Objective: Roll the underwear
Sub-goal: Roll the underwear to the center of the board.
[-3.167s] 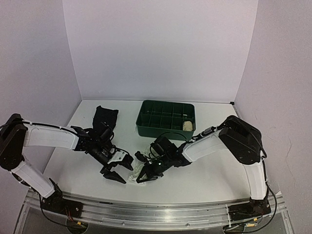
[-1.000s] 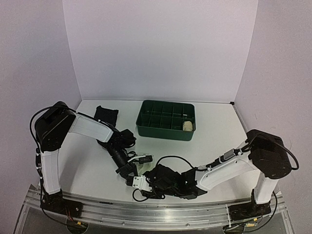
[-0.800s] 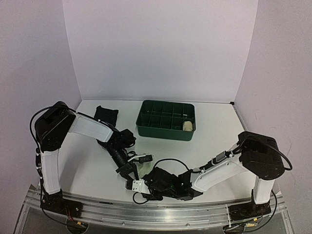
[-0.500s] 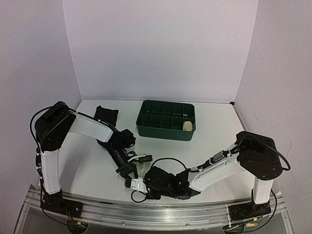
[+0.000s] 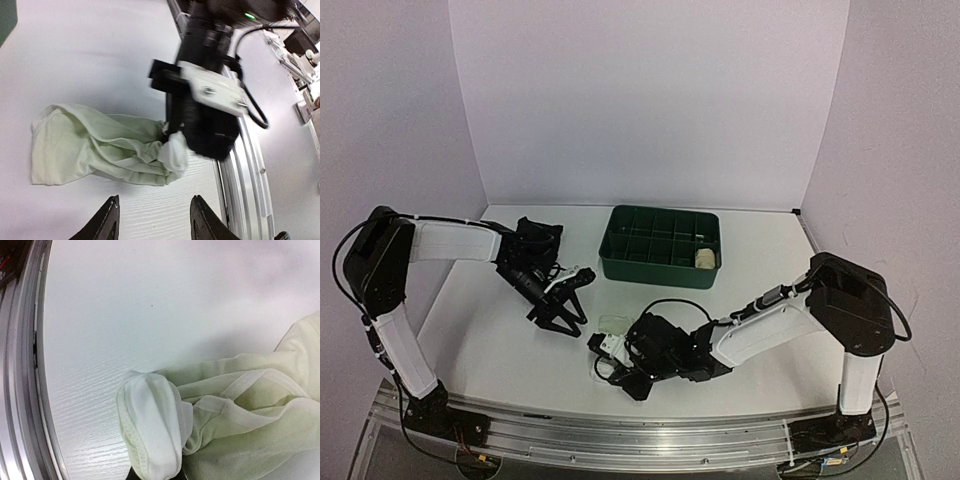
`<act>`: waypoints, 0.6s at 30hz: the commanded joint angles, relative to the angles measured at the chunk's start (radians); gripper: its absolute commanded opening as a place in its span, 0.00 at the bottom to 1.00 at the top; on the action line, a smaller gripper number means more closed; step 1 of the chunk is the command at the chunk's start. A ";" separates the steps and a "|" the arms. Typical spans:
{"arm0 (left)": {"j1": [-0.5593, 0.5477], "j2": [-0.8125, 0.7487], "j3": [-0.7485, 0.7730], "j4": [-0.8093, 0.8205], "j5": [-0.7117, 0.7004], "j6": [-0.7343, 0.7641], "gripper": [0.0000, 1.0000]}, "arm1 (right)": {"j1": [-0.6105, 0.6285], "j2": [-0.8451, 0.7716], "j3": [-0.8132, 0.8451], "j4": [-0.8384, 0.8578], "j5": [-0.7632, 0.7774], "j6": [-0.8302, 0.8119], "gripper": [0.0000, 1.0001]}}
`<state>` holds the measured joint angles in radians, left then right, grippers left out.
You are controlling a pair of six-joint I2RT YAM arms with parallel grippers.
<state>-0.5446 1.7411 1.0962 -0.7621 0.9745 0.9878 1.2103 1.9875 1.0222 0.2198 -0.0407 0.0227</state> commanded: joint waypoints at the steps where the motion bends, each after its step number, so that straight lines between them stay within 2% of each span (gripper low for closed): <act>1: -0.061 -0.163 -0.161 0.103 -0.064 0.205 0.47 | -0.072 0.063 0.033 -0.074 -0.283 0.233 0.00; 5: -0.191 -0.324 -0.378 0.431 -0.250 0.200 0.54 | -0.111 0.124 0.090 -0.076 -0.408 0.335 0.00; 8: -0.255 -0.368 -0.453 0.584 -0.324 0.211 0.62 | -0.135 0.153 0.115 -0.078 -0.459 0.387 0.00; 13: -0.311 -0.294 -0.442 0.707 -0.428 0.210 0.64 | -0.143 0.194 0.155 -0.092 -0.517 0.422 0.00; 18: -0.340 -0.218 -0.432 0.758 -0.491 0.259 0.62 | -0.149 0.208 0.176 -0.096 -0.532 0.436 0.00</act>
<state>-0.8620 1.4658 0.6371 -0.1157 0.5702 1.1875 1.0600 2.1505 1.1868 0.2108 -0.5383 0.4202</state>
